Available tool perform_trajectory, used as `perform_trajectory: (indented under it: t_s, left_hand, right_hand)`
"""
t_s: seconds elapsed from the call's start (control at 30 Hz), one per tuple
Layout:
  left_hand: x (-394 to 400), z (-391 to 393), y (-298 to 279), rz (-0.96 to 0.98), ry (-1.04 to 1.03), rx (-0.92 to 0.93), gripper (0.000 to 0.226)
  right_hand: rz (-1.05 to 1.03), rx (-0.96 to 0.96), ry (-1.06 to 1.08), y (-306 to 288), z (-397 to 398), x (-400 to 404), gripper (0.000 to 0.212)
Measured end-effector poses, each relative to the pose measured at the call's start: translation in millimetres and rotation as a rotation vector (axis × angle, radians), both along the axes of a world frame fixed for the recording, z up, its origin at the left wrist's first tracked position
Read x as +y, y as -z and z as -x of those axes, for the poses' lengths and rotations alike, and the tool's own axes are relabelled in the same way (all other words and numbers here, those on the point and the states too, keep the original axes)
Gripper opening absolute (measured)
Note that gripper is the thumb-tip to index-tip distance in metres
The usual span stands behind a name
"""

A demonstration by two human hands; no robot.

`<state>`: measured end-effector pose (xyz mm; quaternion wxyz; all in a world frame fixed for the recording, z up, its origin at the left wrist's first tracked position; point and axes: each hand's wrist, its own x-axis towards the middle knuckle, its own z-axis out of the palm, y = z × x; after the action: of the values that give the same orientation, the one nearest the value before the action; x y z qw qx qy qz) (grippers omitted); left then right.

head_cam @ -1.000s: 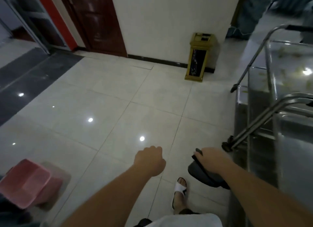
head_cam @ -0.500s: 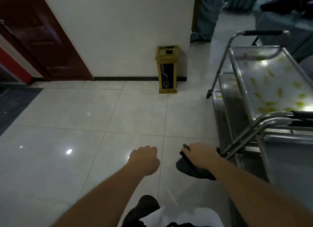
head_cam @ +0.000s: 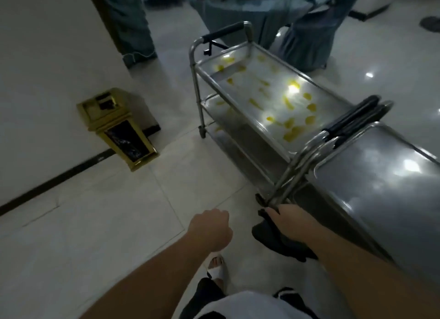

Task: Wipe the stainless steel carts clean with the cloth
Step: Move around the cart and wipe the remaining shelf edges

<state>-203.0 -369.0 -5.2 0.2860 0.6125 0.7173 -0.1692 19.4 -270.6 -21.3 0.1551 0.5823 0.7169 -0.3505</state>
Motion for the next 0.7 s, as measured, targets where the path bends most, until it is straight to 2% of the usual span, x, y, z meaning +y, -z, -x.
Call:
perform_trajectory:
  t_s: [0.17,0.37,0.5,0.57,0.7]
  left_hand:
    - [47,5,18,0.061,0.243,0.034,0.036]
    - [74,-35,33,0.066,0.518,0.021,0.034]
    - [84,-66,37,0.088,0.629,0.038,0.040]
    - [88,-78,40,0.104,0.665,0.057,0.042]
    - [93,-97,52,0.125,0.665,0.075,0.041]
  right_hand:
    - [-0.051,0.013,-0.007,3,-15,-16,0.041]
    - [0.000,0.035,0.284,16,-68,-52,0.047]
    - [-0.007,0.062,0.492,18,-100,-68,0.044]
    - [0.003,0.058,0.533,22,-115,-74,0.041]
    - [0.044,0.050,0.625,37,-135,-87,0.048]
